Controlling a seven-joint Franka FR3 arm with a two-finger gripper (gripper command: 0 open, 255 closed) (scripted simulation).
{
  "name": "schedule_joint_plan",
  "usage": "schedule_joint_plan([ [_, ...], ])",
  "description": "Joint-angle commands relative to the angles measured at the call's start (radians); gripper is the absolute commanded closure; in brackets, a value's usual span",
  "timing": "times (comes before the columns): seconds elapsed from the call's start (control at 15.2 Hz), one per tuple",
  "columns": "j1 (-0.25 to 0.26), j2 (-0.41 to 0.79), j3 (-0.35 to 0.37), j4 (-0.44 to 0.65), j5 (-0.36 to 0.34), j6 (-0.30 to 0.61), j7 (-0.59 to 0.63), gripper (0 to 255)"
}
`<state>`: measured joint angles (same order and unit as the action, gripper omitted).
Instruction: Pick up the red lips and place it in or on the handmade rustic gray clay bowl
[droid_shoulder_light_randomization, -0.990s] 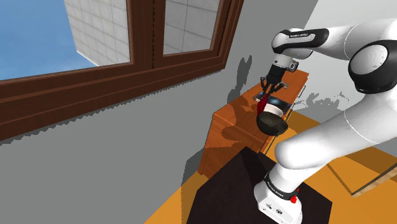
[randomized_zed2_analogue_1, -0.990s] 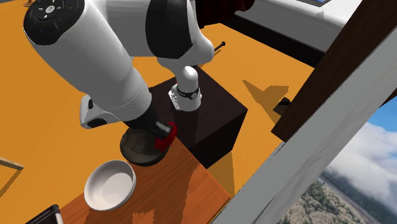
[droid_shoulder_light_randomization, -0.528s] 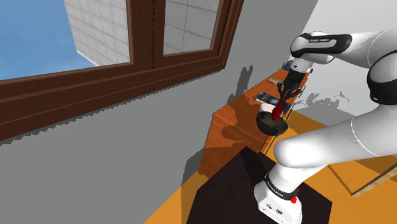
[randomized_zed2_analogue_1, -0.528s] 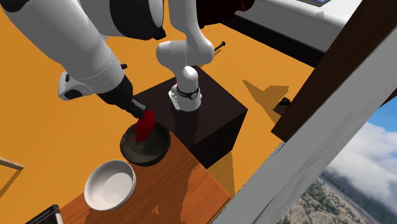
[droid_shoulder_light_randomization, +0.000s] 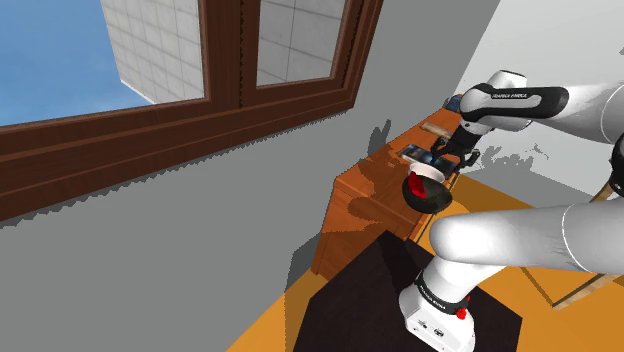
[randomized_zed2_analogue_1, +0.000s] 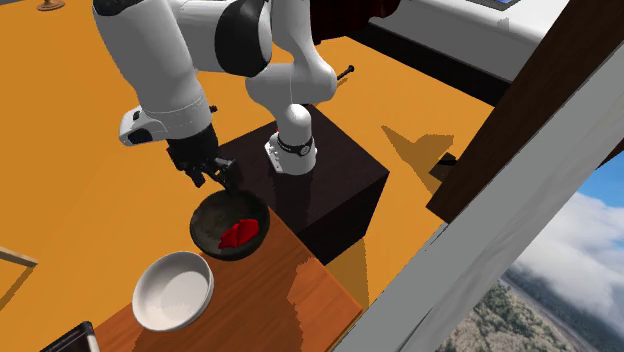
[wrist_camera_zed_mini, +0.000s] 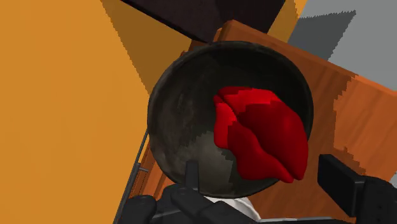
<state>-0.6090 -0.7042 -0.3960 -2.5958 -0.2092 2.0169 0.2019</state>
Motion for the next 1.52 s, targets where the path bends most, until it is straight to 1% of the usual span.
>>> schedule_joint_plan([
  [0.0,-0.019,-0.068,-0.01,-0.123,-0.042,0.21,-0.007,0],
  [0.46,-0.01,0.004,-0.038,-0.167,-0.052,0.325,-0.007,0],
  [0.99,-0.01,0.004,-0.038,-0.167,-0.052,0.325,-0.008,0],
  [1.06,-0.01,0.004,-0.038,-0.167,-0.052,0.325,-0.008,255],
  [1.45,-0.01,0.004,-0.038,-0.167,-0.052,0.325,-0.008,255],
])
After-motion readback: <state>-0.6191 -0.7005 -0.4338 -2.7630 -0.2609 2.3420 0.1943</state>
